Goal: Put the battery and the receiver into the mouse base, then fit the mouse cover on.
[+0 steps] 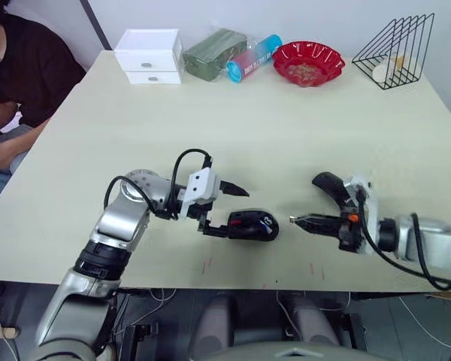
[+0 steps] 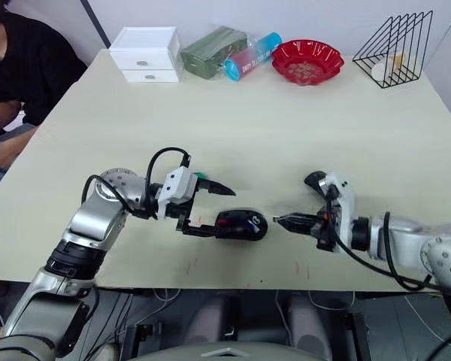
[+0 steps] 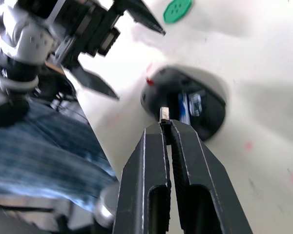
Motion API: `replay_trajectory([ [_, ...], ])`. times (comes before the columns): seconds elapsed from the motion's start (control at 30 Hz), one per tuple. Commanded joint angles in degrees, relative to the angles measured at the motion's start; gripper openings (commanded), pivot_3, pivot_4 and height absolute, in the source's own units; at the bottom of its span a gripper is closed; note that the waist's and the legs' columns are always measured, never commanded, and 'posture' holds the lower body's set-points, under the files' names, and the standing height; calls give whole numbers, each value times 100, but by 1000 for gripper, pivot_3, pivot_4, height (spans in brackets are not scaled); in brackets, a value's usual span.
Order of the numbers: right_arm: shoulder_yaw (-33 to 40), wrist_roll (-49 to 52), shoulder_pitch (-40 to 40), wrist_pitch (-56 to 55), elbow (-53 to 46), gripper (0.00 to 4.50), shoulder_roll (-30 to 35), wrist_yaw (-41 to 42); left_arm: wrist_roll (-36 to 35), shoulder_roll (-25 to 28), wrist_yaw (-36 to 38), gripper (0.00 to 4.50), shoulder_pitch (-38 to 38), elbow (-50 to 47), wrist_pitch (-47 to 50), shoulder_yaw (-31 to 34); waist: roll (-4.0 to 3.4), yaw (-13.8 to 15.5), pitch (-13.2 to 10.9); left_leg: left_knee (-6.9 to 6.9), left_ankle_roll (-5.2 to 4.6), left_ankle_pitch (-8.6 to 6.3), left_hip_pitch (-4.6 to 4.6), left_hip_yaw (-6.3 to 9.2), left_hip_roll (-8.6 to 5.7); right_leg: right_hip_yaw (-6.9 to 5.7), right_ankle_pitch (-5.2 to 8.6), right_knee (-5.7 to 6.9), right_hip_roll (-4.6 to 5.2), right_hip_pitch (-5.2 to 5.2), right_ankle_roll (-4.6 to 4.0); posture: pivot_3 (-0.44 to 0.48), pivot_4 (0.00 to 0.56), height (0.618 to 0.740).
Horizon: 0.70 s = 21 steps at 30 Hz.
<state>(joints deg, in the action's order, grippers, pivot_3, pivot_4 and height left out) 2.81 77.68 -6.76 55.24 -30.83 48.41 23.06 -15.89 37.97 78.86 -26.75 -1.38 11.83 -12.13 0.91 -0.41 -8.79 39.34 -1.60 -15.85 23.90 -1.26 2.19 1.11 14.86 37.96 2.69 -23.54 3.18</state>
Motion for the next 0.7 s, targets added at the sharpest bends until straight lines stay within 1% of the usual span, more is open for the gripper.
replay_trajectory([
  [0.03,373,-1235,545,-1081,-515,0,105,1161,9,6,-128,4420,-29,-244,38,-1,0,4,0,0,0,0,-1,0,-1,0,0,1,0,1,0,0,150,740],
  [0.13,617,-2143,1013,-1981,-589,0,81,1813,75,-3,-157,4420,-39,-135,-37,-44,0,17,0,0,0,0,-10,3,-2,-4,0,4,-1,8,0,0,150,740],
  [0.27,794,-3017,1528,-2830,-465,0,24,2429,167,-31,-142,4420,-89,25,-142,-102,0,17,0,1,0,0,-12,1,-3,-2,0,3,-1,8,0,0,150,740],
  [0.5,1278,-3598,2003,-3583,-407,0,-107,2928,294,-84,-74,4420,-138,151,-243,-299,0,24,0,2,1,1,-13,-1,-4,0,0,4,-1,9,0,0,150,740],
  [0.6,1354,-3664,2053,-3716,-405,0,-55,3230,346,-150,-81,4420,-173,211,-260,-350,0,25,0,2,1,1,-14,0,-4,0,0,4,-2,10,0,0,150,740],
  [0.7,1266,-3840,1891,-3965,-329,0,-40,3525,493,-312,-160,4420,-278,391,-323,-492,0,35,0,3,1,1,-15,0,-4,0,0,5,-2,10,0,0,150,740],
])
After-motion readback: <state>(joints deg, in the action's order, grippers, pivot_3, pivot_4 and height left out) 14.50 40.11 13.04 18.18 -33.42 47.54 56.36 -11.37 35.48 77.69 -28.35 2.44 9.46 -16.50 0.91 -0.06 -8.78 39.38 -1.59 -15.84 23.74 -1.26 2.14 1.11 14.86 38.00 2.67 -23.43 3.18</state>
